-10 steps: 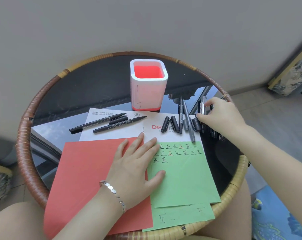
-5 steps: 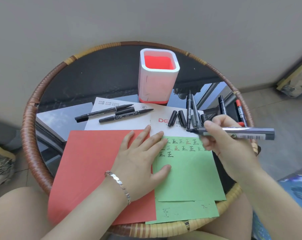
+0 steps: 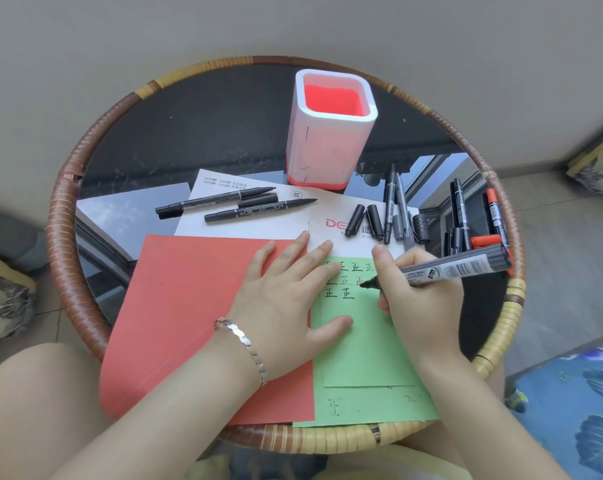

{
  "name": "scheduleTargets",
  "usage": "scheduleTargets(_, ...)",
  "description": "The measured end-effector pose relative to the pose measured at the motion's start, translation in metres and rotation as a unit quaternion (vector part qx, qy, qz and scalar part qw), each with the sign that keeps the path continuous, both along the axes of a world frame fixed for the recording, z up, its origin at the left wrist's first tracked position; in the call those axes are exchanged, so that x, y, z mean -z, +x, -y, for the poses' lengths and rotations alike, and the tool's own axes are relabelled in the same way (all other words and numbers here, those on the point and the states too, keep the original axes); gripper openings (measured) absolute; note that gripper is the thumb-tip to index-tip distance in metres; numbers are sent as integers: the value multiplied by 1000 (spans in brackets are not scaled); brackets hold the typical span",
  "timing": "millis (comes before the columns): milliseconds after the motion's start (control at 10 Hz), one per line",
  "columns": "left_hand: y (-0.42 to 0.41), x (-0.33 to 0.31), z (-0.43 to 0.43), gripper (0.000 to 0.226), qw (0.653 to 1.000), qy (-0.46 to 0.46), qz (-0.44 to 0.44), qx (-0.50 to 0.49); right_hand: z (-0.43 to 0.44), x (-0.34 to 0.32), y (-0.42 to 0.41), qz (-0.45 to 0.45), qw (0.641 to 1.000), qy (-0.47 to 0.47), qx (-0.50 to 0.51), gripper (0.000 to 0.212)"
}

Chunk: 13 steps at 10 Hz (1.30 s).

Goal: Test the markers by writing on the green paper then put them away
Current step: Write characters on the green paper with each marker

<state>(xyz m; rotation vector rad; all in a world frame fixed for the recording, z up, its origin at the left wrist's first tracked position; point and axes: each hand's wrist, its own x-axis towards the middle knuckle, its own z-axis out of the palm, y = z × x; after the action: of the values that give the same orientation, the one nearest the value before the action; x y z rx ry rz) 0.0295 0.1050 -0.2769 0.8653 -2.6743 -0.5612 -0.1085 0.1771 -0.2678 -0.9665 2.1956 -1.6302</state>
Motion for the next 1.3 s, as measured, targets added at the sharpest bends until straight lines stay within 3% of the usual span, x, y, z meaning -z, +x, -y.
scheduleTargets(700, -1, 0, 0, 60, 1000, -6, -5, -4, 0, 6, -4, -45, 998, 37, 14, 31)
scheduleTargets(1000, -1, -1, -1, 62, 1000, 1, -2, -4, -7, -8, -3, 40, 998, 2, -46, 22)
scheduleTargets(1100, -1, -1, -1, 64, 1000, 2, -1, -4, -13, -3, -3, -64, 995, 48, -61, 32)
scheduleTargets(1300, -1, -1, -1, 62, 1000, 1, -2, -6, -13, -3, -10, -69, 995, 59, -47, 28)
